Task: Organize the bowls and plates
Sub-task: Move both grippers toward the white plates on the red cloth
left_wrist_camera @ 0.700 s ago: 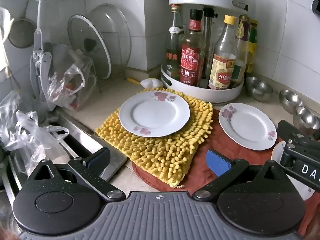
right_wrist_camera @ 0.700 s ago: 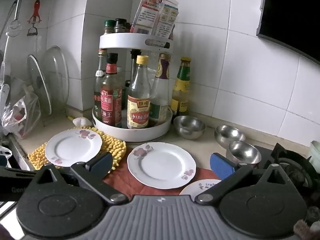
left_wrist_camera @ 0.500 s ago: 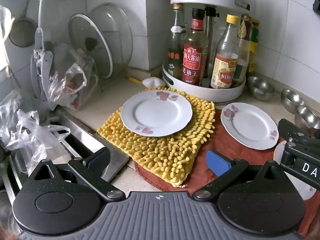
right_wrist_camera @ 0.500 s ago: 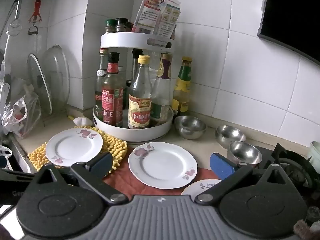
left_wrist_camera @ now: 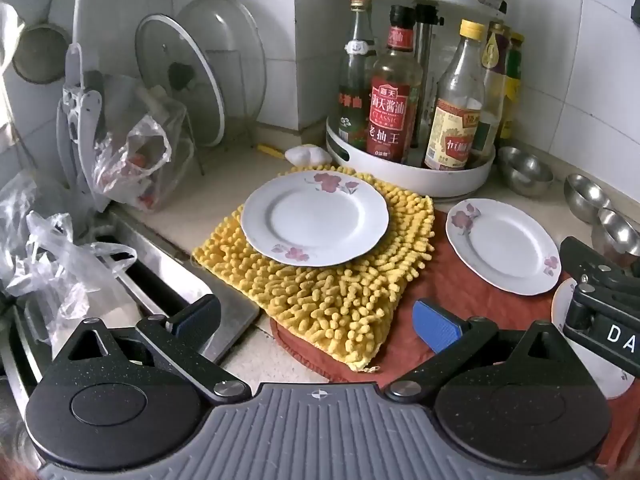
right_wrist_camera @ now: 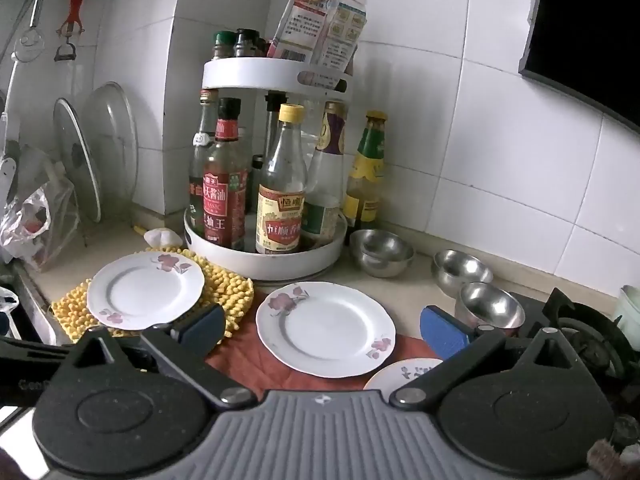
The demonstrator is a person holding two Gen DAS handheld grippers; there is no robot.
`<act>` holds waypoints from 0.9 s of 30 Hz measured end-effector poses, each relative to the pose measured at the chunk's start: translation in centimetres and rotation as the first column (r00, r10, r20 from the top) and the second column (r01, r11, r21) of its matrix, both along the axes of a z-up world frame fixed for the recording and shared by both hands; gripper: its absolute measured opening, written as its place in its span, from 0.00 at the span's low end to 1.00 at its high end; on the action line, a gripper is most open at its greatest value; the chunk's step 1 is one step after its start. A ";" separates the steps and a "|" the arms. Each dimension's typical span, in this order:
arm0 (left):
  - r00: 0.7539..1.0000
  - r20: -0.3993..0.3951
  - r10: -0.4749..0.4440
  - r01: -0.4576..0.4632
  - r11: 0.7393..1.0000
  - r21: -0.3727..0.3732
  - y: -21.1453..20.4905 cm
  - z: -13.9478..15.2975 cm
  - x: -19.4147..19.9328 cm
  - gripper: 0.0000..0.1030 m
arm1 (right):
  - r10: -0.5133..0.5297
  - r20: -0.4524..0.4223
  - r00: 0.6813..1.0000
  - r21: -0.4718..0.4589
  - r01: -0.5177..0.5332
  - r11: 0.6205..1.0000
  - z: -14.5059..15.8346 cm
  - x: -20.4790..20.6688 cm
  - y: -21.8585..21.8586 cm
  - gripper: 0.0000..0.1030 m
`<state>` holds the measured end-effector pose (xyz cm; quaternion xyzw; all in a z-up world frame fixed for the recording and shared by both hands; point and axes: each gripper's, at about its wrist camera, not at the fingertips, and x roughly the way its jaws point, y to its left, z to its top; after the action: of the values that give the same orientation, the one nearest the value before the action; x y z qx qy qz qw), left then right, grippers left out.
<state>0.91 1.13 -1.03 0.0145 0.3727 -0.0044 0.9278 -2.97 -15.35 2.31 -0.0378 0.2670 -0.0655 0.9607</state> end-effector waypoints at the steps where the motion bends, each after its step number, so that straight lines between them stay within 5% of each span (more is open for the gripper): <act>1: 1.000 -0.002 0.000 0.000 1.000 -0.002 0.1 -0.1 0.0 1.00 | 0.001 0.000 1.000 0.000 -0.001 1.000 0.0 0.0 0.0 0.97; 27: 0.996 -0.076 0.040 -0.044 0.997 -0.057 2.1 -1.6 0.3 1.00 | 0.006 -0.041 0.999 -0.028 -0.007 1.000 -1.1 -0.1 0.9 0.97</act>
<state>1.25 3.24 -2.60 -0.0206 0.4071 0.0035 0.9131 -3.08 -14.43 1.25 -0.0534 0.2856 -0.0654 0.9546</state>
